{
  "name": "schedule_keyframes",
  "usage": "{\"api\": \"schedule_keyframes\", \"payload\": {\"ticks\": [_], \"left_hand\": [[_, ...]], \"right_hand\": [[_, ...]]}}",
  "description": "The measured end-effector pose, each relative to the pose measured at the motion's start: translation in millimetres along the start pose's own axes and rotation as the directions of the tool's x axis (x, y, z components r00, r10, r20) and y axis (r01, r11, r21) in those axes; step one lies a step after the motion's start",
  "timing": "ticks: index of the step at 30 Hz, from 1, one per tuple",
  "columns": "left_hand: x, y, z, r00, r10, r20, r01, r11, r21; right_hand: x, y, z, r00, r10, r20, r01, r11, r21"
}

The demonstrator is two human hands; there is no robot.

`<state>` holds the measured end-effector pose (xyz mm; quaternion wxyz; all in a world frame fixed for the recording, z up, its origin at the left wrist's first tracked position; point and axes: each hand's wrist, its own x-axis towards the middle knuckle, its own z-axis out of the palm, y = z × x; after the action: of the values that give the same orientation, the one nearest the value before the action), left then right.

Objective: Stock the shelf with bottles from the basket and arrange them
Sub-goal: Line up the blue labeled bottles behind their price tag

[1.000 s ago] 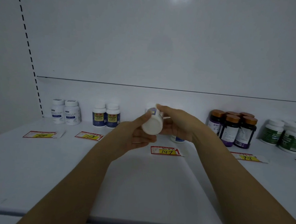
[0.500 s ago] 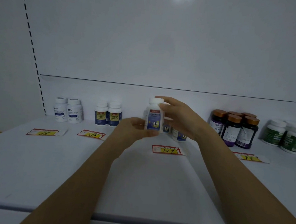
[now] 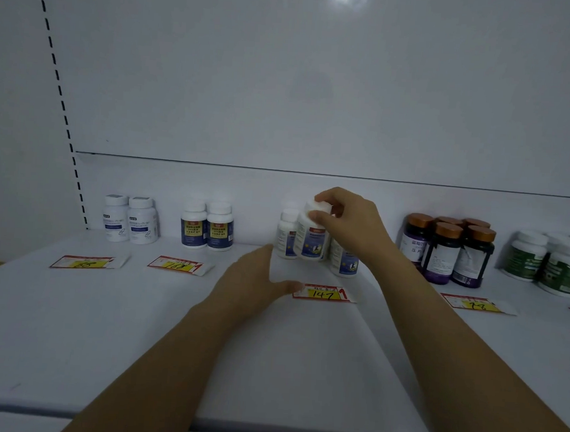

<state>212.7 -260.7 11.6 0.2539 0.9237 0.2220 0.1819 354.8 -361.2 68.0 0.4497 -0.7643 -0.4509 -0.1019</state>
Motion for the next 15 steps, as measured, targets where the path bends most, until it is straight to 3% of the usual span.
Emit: {"api": "schedule_keyframes", "payload": {"ticks": [7,15], "left_hand": [[11,-15,12,0.982,-0.053,0.184,-0.018,0.932,0.363],[15,-22,19,0.963,-0.089,0.253,-0.044,0.878,0.477]], "right_hand": [[5,22,13,0.998,0.061,-0.014,-0.062,0.993,-0.101],[6,32,15,0.998,0.036,0.05,-0.018,0.947,-0.321]]}}
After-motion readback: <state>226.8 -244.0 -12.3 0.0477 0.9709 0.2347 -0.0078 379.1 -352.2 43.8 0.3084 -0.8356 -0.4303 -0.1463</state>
